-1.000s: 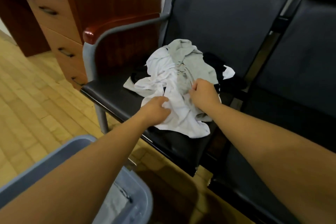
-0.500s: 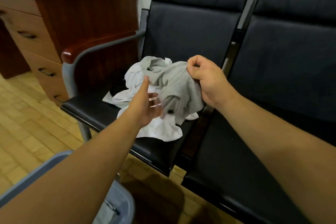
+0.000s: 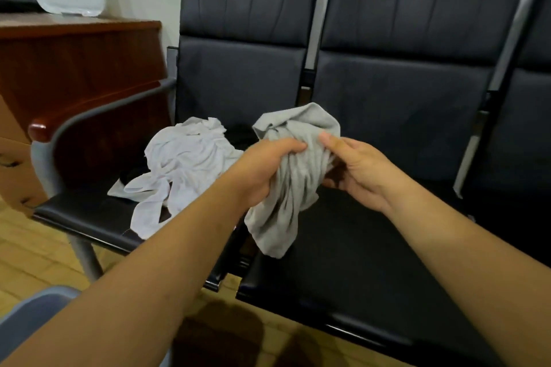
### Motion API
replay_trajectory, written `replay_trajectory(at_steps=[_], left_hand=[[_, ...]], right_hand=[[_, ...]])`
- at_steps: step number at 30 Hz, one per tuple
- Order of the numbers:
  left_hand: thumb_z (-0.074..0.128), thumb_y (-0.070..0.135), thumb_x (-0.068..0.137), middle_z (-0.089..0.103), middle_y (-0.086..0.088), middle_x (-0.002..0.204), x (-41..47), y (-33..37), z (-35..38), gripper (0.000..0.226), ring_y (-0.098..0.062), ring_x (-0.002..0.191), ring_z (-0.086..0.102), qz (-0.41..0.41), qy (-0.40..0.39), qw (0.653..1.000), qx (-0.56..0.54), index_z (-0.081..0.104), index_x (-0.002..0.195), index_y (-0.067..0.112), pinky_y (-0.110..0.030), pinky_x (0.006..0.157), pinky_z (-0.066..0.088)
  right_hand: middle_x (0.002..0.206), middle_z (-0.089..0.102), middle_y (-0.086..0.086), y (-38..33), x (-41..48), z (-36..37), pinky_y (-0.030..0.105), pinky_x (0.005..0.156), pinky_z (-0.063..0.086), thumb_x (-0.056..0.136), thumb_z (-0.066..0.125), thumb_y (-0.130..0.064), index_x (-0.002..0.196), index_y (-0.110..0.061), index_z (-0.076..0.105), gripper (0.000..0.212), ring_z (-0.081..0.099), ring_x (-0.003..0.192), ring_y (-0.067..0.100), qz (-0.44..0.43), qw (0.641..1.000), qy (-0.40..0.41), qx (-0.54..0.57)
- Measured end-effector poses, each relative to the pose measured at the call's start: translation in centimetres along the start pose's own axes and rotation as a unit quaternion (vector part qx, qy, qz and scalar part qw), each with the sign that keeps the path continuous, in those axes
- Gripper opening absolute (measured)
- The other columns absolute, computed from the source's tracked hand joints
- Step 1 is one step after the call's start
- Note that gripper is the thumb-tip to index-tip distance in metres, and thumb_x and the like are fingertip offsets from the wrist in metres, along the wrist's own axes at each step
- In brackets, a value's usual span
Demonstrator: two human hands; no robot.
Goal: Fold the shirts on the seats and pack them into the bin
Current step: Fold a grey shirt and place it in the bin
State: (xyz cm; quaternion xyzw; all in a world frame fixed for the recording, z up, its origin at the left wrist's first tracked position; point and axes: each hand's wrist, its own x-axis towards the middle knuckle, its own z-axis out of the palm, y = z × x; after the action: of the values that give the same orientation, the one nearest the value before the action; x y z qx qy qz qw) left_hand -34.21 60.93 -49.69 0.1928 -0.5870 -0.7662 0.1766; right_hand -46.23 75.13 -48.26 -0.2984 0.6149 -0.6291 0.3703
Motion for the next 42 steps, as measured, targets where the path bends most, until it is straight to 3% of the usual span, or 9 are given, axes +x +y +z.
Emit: replay_trajectory(at_steps=[8, 16, 21, 24, 28, 33, 37, 40, 42], left_hand=[[0.062, 0.038, 0.098, 0.073, -0.001, 0.121, -0.2, -5.3, 7.1, 0.038, -0.018, 0.115, 0.068, 0.014, -0.053, 0.995, 0.084, 0.064, 0.132, 0.02, -0.043, 0.107, 0.049], [0.06, 0.022, 0.101, 0.071, -0.01, 0.124, 0.9, -5.8, 10.9, 0.035, -0.026, 0.115, 0.068, -0.034, -0.022, 0.993, -0.109, 0.06, 0.134, 0.011, -0.046, 0.103, 0.052], [0.064, 0.021, 0.097, 0.075, -0.013, 0.109, 1.6, -6.7, 10.6, 0.024, -0.025, 0.096, 0.072, -0.093, 0.039, 0.988, 0.115, 0.069, 0.113, 0.004, -0.035, 0.08, 0.057], [0.064, 0.045, 0.094, 0.071, -0.003, 0.108, 2.6, -7.4, 10.1, 0.03, -0.022, 0.099, 0.068, 0.001, 0.101, 0.937, 0.335, 0.065, 0.104, 0.017, -0.038, 0.083, 0.056], [0.06, 0.077, 0.078, 0.059, 0.019, 0.138, 2.6, -7.1, 11.4, 0.062, 0.001, 0.131, 0.05, 0.087, -0.124, 0.958, 0.244, 0.055, 0.133, 0.048, -0.033, 0.112, 0.037], [0.059, 0.062, 0.089, 0.071, 0.002, 0.122, 1.6, -7.2, 12.0, 0.051, -0.015, 0.119, 0.064, 0.09, -0.241, 0.92, 0.297, 0.07, 0.123, 0.025, -0.044, 0.108, 0.046], [0.069, 0.046, 0.091, 0.067, 0.001, 0.081, 1.4, -5.9, 11.4, 0.03, -0.014, 0.075, 0.063, 0.092, -0.235, 0.89, 0.379, 0.072, 0.086, 0.017, -0.032, 0.077, 0.051], [0.071, 0.036, 0.092, 0.062, 0.008, 0.071, 1.7, -5.5, 10.9, 0.021, -0.008, 0.068, 0.059, 0.129, -0.216, 0.816, 0.52, 0.065, 0.073, 0.03, -0.029, 0.07, 0.051], [0.071, 0.035, 0.09, 0.055, 0.009, 0.069, 1.8, -5.5, 10.0, 0.026, -0.009, 0.067, 0.054, 0.119, -0.195, 0.751, 0.619, 0.057, 0.069, 0.033, -0.033, 0.07, 0.049]], right_hand=[[0.107, 0.075, 0.017, 3.2, -4.9, -7.3, 0.056, 0.097, 0.054, 0.087, 0.077, -0.027, 0.111, 0.0, 0.07, 0.037, 0.073, 0.103, 0.032, -0.022, 0.994, 0.088, -0.063], [0.099, 0.078, 0.007, 3.8, -7.7, -12.1, 0.041, 0.091, 0.058, 0.093, 0.071, -0.024, 0.102, -0.004, 0.074, 0.022, 0.073, 0.097, 0.026, 0.012, 0.982, 0.096, -0.164], [0.106, 0.075, 0.012, 2.9, -8.8, -13.9, 0.044, 0.092, 0.056, 0.104, 0.051, -0.021, 0.109, -0.004, 0.071, 0.026, 0.07, 0.104, 0.029, -0.046, 0.984, 0.166, -0.042], [0.105, 0.074, 0.011, 3.0, -8.8, -13.7, 0.049, 0.092, 0.056, 0.102, 0.055, -0.027, 0.106, -0.009, 0.072, 0.024, 0.068, 0.107, 0.032, -0.064, 0.974, 0.185, -0.11], [0.098, 0.075, 0.004, 2.5, -9.3, -13.0, 0.05, 0.094, 0.056, 0.093, 0.07, -0.031, 0.097, -0.02, 0.078, 0.013, 0.071, 0.1, 0.024, -0.093, 0.966, 0.068, -0.232], [0.098, 0.078, -0.001, 1.8, -9.2, -12.9, 0.042, 0.096, 0.057, 0.09, 0.075, -0.025, 0.1, -0.018, 0.079, 0.013, 0.073, 0.099, 0.012, -0.103, 0.958, 0.035, -0.264], [0.092, 0.078, -0.001, 1.7, -9.3, -14.0, 0.043, 0.091, 0.059, 0.089, 0.075, -0.024, 0.093, -0.019, 0.08, 0.008, 0.074, 0.092, 0.014, -0.086, 0.957, 0.079, -0.267], [0.089, 0.077, 0.002, 1.5, -9.3, -13.9, 0.04, 0.085, 0.061, 0.091, 0.073, -0.022, 0.09, -0.017, 0.079, 0.008, 0.074, 0.088, 0.017, -0.111, 0.958, 0.125, -0.233], [0.087, 0.077, 0.002, 1.0, -9.1, -13.8, 0.035, 0.079, 0.061, 0.092, 0.071, -0.022, 0.091, -0.016, 0.077, 0.009, 0.074, 0.087, 0.017, -0.125, 0.967, 0.204, -0.092]])
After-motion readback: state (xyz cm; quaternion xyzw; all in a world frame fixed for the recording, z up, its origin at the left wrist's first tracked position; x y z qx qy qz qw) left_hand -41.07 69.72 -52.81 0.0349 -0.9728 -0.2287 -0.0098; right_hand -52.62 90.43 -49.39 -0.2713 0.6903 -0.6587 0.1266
